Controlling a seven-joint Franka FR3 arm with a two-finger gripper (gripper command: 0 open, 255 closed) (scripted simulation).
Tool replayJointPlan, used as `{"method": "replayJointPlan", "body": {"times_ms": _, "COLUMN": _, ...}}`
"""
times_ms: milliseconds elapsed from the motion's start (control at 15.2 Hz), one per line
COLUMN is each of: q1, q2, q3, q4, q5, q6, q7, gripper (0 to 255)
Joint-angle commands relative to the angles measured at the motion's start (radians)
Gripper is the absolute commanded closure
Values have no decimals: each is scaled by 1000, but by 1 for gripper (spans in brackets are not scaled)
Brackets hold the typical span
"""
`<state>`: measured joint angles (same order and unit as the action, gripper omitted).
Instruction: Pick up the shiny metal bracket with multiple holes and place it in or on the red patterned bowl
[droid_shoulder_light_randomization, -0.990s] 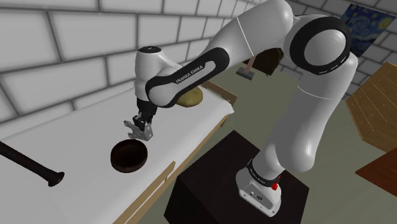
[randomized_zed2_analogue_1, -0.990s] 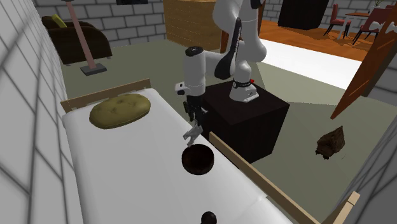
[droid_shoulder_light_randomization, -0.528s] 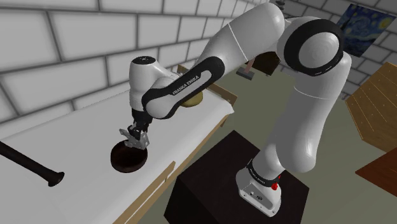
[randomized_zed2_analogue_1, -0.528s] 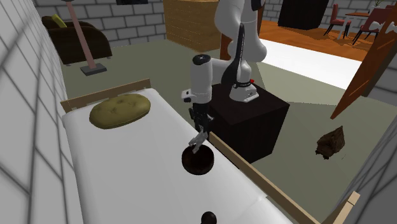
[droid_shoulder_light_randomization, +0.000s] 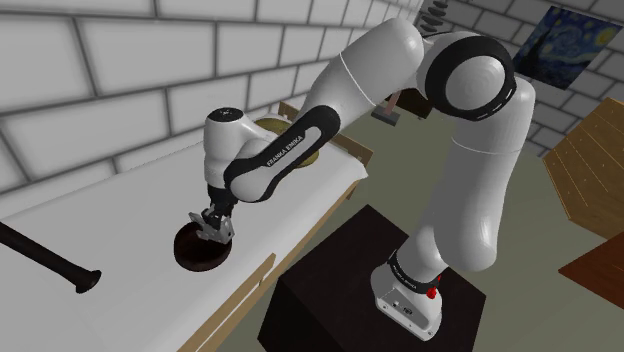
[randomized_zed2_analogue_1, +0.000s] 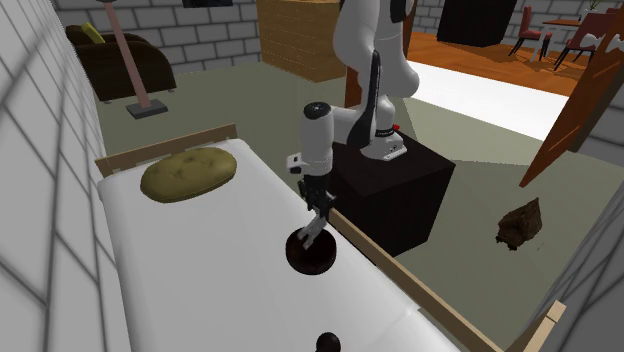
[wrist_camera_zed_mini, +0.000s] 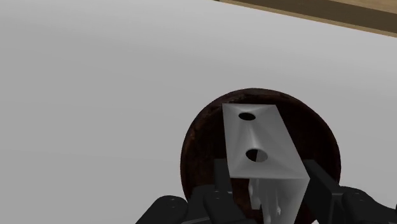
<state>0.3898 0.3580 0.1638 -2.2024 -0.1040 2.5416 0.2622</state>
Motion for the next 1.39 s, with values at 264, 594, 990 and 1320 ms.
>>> {"method": "replayJointPlan", "body": {"times_ms": 264, "q1": 10, "q2": 66, "q3": -13, "q4": 6, "q5": -20, "q6": 60, "q7": 15, "gripper": 255}}
{"method": "replayJointPlan", "body": {"times_ms": 594, "q1": 10, "q2": 66, "q3": -13, "q4": 6, "q5": -20, "q6": 60, "q7": 15, "gripper": 255}}
{"method": "replayJointPlan", "body": {"times_ms": 990, "q1": 10, "q2": 66, "q3": -13, "q4": 6, "q5": -20, "q6": 60, "q7": 15, "gripper": 0}}
{"method": "replayJointPlan", "body": {"times_ms": 1320, "q1": 1, "q2": 8, "q3": -1, "q4": 2, "q5": -3, "q6": 6, "q7": 3, "gripper": 0}}
